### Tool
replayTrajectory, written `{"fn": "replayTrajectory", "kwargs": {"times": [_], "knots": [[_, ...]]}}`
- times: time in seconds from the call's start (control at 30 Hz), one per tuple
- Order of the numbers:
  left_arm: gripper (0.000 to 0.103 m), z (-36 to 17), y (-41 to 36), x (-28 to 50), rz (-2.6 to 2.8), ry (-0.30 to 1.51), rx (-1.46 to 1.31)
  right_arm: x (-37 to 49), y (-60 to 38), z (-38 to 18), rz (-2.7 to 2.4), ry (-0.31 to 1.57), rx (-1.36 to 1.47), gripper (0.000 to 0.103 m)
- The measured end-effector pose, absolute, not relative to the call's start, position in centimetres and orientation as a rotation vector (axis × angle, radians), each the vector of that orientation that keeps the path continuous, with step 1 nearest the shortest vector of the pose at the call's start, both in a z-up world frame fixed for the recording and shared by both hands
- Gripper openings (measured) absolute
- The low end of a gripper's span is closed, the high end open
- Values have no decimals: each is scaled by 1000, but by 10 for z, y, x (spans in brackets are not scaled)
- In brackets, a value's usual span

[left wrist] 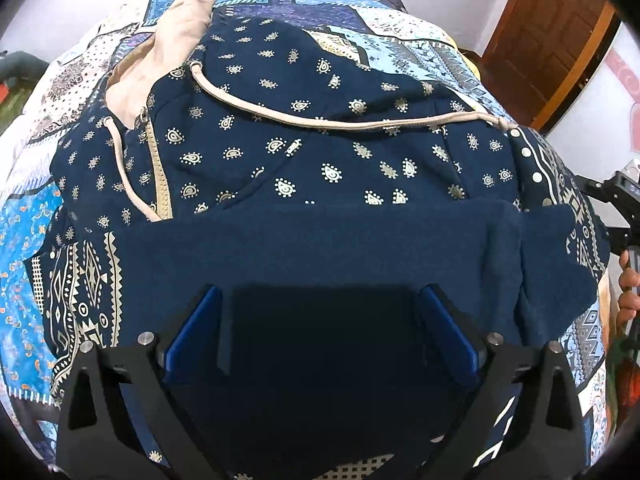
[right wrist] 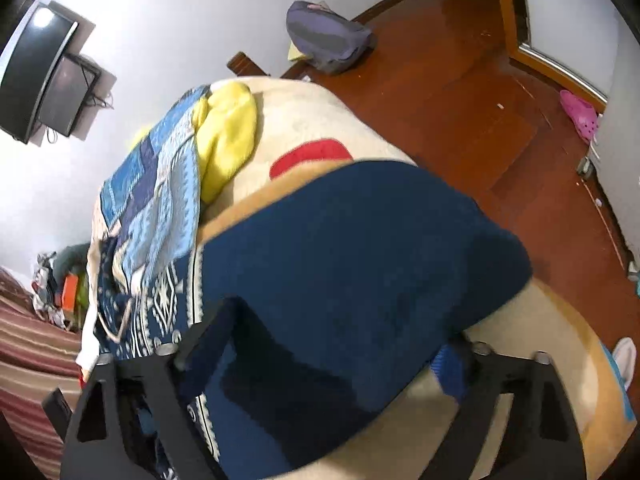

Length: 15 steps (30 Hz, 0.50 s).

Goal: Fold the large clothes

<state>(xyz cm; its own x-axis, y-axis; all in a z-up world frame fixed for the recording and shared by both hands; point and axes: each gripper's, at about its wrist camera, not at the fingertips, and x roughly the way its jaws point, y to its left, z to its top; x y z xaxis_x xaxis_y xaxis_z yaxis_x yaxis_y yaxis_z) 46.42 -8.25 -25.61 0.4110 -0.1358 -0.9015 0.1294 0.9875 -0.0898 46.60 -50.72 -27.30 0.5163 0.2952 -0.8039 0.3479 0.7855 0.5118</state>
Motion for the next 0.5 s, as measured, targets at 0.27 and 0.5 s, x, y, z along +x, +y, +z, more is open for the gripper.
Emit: {"fn": "replayTrajectory", "kwargs": {"times": [0.27, 0.5], "knots": [[100, -240, -66, 454, -128, 1114, 18, 466, -507, -240, -23, 982, 701, 9], [100, -200, -32, 425, -78, 1014, 26, 454, -457, -148, 128, 847, 607, 8]]}}
